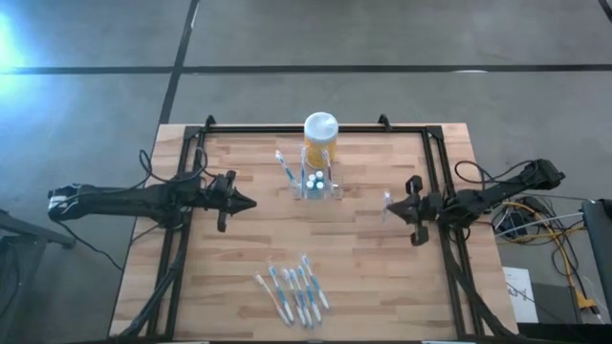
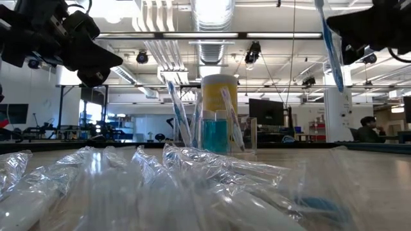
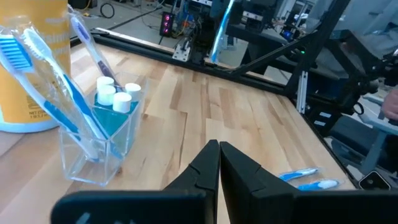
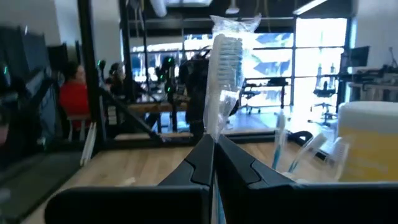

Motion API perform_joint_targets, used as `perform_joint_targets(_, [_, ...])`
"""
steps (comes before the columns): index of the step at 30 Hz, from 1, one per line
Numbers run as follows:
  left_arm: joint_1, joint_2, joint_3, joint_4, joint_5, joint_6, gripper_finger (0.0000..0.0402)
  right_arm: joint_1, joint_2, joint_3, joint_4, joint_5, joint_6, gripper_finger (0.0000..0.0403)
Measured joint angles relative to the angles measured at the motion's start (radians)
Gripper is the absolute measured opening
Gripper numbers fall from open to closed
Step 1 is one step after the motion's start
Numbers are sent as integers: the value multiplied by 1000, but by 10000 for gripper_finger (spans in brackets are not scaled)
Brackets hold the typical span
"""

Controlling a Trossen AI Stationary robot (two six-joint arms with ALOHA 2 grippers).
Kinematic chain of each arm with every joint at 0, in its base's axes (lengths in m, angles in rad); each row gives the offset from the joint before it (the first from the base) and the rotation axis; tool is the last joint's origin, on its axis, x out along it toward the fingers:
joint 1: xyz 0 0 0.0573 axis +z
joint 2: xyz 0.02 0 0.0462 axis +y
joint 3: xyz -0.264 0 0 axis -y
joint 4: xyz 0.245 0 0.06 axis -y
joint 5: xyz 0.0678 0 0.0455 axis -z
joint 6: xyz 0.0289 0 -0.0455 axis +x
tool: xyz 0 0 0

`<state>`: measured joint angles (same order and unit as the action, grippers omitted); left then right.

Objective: Pick & Place toothbrushing station
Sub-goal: Put the blue toothbrush into the transparent organizer

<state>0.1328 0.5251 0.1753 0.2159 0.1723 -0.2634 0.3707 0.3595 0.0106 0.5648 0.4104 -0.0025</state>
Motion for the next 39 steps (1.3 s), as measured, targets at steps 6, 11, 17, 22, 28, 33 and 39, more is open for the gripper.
perform_joint_targets(6, [0,2,0,4,-38,1,16,-35,75,91,65,9,24,8])
perform_joint_targets(11, [0,2,0,10,-46,7,16,-69,254,244,64,12,-16,8])
perform_joint_targets(17, [0,2,0,9,-45,25,16,-128,526,440,131,-12,-87,8])
perform_joint_targets(22, [0,2,0,8,-43,25,16,-204,720,564,235,-126,-113,8])
perform_joint_targets(28, [0,2,0,-15,-43,50,16,-319,897,600,407,-187,-64,8])
perform_joint_targets(33, [0,2,0,-17,-43,51,16,-405,1059,555,629,-182,-3,8])
perform_joint_targets(39, [0,2,0,-18,-43,56,16,-435,1246,517,860,-94,-10,8])
